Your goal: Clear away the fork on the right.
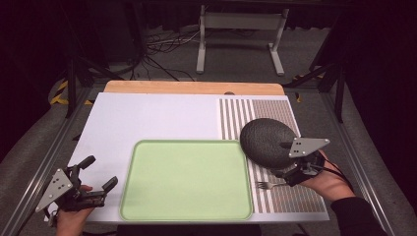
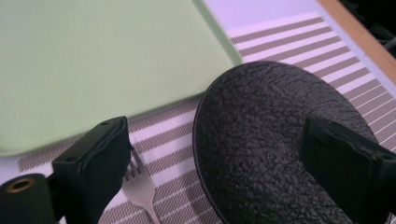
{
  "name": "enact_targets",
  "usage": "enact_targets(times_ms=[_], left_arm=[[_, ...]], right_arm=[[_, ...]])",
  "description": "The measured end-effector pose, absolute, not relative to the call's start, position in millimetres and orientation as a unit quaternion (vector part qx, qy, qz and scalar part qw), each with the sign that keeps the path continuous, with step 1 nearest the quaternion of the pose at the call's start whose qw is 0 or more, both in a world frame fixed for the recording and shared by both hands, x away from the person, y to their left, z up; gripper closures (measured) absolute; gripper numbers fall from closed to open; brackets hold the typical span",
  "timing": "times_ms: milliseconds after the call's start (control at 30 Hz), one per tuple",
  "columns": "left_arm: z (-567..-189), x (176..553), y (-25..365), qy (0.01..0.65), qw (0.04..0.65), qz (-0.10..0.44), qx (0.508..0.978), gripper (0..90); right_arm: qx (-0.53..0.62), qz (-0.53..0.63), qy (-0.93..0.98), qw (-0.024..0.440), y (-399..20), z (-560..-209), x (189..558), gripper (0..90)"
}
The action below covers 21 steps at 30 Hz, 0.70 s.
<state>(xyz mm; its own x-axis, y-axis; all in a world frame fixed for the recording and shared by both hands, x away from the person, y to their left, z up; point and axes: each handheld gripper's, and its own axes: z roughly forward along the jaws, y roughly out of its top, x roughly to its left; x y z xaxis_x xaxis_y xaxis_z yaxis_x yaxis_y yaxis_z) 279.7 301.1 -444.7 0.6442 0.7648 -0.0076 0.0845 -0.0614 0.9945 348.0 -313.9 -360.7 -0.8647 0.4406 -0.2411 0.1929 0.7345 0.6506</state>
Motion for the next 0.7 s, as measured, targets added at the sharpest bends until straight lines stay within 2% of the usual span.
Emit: enact_targets(times_ms=[533, 700], left_arm=[[-444.3, 279.6, 301.8, 0.317, 0.608, 0.276, 0.674, 0.0], [-444.3, 279.7, 301.8, 0.319, 0.609, 0.273, 0.673, 0.0]], right_arm=[[0.110, 0.208, 0.962, 0.136, -303.1, -355.1, 354.8, 12.7], [0.099, 0.192, 0.971, 0.102, -298.4, -358.9, 354.7, 16.1]])
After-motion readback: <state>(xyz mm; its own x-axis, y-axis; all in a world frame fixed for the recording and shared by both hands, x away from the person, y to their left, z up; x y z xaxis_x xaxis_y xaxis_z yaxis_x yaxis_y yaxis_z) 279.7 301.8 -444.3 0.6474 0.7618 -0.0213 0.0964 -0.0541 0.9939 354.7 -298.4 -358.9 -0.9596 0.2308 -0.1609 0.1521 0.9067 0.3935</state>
